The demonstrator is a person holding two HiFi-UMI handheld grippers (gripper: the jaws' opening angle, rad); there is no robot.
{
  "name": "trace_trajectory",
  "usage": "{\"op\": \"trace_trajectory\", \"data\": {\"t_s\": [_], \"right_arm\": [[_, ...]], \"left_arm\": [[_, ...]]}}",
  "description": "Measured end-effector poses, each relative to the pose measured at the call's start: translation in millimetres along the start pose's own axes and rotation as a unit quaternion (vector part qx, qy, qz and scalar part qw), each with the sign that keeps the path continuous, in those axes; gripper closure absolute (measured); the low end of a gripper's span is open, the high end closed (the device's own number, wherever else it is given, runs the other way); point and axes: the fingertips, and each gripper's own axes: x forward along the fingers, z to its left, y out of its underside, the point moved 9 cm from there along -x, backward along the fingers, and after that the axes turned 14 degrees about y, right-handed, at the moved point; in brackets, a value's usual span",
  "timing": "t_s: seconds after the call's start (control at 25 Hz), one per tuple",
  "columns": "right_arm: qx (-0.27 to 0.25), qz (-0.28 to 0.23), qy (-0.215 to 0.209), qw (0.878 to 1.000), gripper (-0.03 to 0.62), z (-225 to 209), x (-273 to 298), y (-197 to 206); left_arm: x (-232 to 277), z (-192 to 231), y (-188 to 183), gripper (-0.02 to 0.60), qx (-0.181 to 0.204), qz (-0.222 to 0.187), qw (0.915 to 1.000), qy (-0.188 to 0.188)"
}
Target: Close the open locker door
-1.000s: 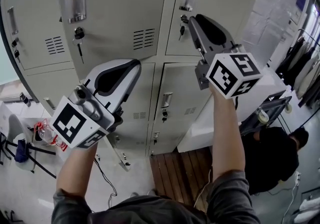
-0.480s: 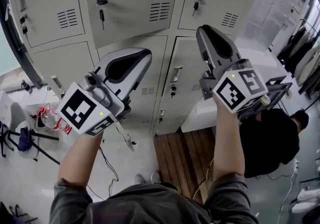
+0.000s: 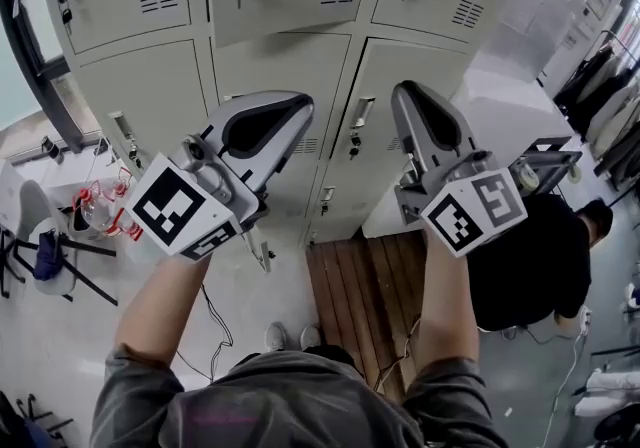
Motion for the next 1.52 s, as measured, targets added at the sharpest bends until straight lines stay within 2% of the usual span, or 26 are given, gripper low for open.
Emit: {"op": "trace_trajectory", "data": {"t_s": [0.24, 0.56, 0.88, 1.28, 1.52], "right_arm": [[0.021, 0.019, -0.030, 0.999, 0.556, 7, -25, 25], [0.047, 0.054, -0.095, 0.993, 0.556, 12, -43, 63], [0.086, 0.086, -0.168, 0.978, 0.557, 27, -51, 122], [0.109, 0.120, -0.224, 0.961, 0.557, 61, -46, 189], [0.104, 0.158, -0.234, 0.954, 0.557, 87, -49, 247]], "left_arm": [[-9, -28, 11, 0.568, -0.013, 0.013, 0.9996, -0.020], [-23, -67, 32, 0.569, -0.027, 0.043, 0.9947, -0.089], [-50, -105, 65, 0.569, -0.042, 0.081, 0.9816, -0.168], [-104, -120, 97, 0.569, -0.061, 0.122, 0.9627, -0.234], [-142, -126, 136, 0.569, -0.094, 0.138, 0.9515, -0.258]]}}
